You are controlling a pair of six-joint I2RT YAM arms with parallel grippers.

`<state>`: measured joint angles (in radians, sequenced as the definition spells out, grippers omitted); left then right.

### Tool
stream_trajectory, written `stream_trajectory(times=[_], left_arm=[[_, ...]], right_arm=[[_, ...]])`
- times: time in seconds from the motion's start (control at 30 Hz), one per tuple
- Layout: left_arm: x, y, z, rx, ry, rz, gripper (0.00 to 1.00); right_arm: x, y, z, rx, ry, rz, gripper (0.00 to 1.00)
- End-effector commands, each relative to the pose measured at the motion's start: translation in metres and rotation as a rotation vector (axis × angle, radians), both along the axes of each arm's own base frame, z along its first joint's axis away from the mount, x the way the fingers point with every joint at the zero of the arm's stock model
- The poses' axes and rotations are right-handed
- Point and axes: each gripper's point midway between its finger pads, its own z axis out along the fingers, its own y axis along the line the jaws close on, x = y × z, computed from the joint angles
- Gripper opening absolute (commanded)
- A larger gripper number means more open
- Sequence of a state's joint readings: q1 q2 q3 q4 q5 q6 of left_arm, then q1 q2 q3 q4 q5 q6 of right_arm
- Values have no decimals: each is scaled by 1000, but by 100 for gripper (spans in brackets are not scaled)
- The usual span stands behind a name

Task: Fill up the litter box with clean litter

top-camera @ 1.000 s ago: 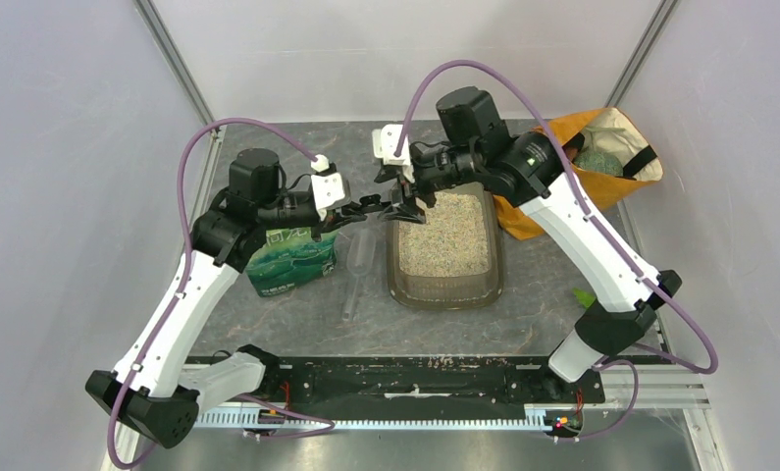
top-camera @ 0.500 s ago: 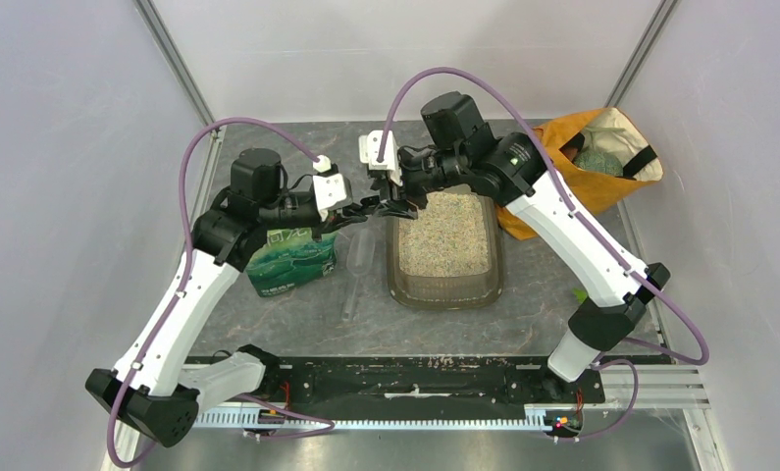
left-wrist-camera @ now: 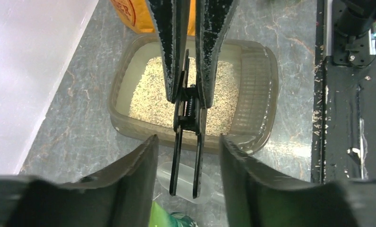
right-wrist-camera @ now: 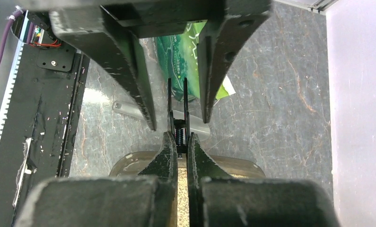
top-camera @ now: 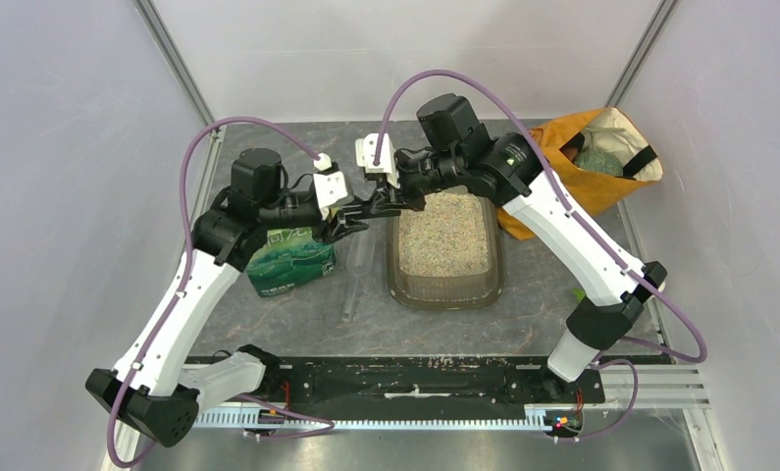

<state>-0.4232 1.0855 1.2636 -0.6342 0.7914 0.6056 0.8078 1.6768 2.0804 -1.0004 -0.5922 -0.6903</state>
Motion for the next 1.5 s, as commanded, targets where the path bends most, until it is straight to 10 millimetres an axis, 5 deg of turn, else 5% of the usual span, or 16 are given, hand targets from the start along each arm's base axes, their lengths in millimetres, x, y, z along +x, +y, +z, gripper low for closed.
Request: stream_trajectory(times=[0.0,0.3,0.6,0.73,0.93,1.23,1.47], left_arm=[[3,13,27,-55,-46,70,68],[18,79,30,-86,-27,241,75],[2,167,-34,295,190,211,73],[0,178,-53,345,243,181,82],[2,189,-90,426,161,192,82],[16,194,-112,434,163,184,67],[25,198,-123,453,119,195,44]], right_arm=[[5,-1,10,25,-9,-24,0],[30,-11,33,165,10,-44,0],[51,4,10,161,18,44,0],[61,17,4,183,26,63,0],[68,37,-6,218,29,110,0],[51,69,-35,223,-9,229,0],[47,84,-51,216,-21,275,0]])
